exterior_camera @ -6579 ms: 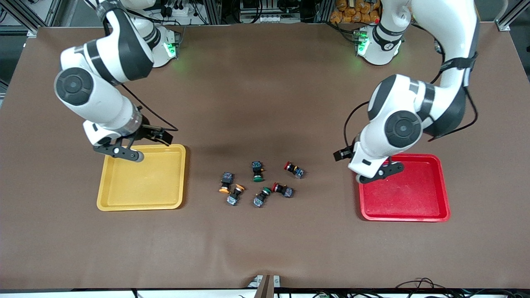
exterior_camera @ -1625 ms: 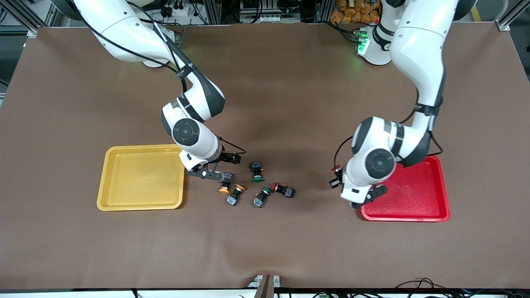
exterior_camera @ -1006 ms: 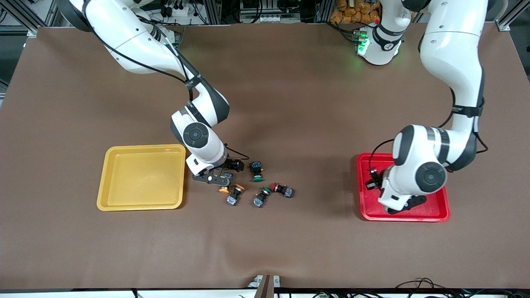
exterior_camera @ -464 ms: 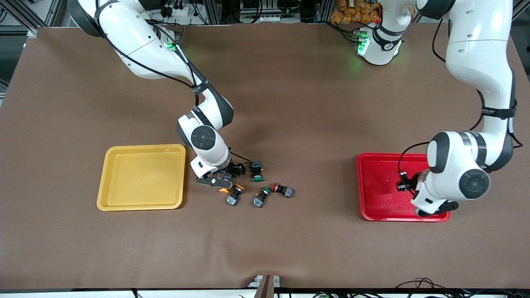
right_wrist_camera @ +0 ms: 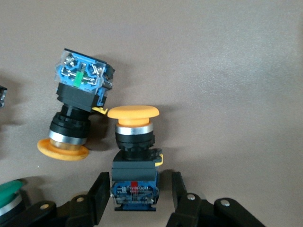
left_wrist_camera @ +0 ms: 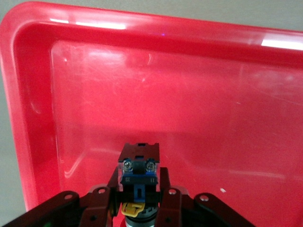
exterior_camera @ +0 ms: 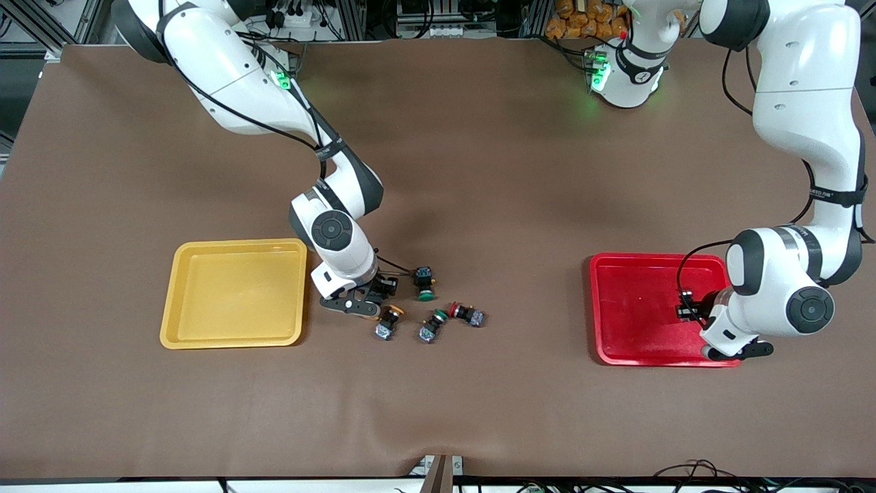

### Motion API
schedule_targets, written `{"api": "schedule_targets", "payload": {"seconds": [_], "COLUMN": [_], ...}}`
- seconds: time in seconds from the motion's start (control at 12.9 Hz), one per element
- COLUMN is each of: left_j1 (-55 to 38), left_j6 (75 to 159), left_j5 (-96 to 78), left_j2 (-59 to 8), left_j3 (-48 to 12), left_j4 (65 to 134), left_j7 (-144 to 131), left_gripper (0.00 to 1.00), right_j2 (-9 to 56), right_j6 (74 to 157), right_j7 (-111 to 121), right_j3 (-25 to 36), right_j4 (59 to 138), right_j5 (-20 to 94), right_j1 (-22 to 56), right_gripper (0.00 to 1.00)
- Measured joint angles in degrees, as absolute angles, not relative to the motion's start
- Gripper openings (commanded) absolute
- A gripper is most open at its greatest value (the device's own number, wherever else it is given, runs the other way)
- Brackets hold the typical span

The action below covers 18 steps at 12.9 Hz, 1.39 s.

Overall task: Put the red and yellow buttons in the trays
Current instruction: 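Release the red button in the red tray while the right gripper carries the yellow button, then move the left gripper back to the buttons while the right gripper places the yellow button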

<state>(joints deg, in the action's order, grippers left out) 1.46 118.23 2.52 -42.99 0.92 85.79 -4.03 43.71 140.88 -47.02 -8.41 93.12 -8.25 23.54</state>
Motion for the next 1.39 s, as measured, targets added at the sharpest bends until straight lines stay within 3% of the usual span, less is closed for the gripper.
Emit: {"api": "schedule_targets", "payload": {"seconds": [0.08,0.23,0.46,0.93,1.39], "left_j1": [1.6,1.86,1.99,1.81,1.56], "left_j6": [119.2,119.96,120.04,120.1,119.75], "left_j5": [4.0,5.45,5.5,5.5,5.5], "left_j2": [-43.81,-44.86,-44.9,-44.06,-39.22], "left_j3": [0.9,0.9,0.9,0.11,-4.05], "left_j4": [85.8,85.79,85.56,84.85,84.54], "left_j7": [-3.99,-3.78,-2.58,-2.47,-8.38], "left_gripper": [0.11,0.53,0.99,1.0,1.0], "right_j2": [43.83,43.86,42.9,30.41,21.8], "right_j6": [140.97,140.99,137.19,115.72,111.89], "right_j7": [-47.02,-47.03,-47.0,-38.74,-24.28], "right_j3": [-8.41,-8.33,-7.93,-7.72,-7.64], "right_j4": [92.97,92.38,89.7,88.87,98.67], "right_j5": [-8.26,-8.3,-8.36,-8.57,-8.58], "right_j1": [23.54,23.53,23.3,21.47,14.38], "right_gripper": [0.0,0.0,0.0,0.0,0.0]}}
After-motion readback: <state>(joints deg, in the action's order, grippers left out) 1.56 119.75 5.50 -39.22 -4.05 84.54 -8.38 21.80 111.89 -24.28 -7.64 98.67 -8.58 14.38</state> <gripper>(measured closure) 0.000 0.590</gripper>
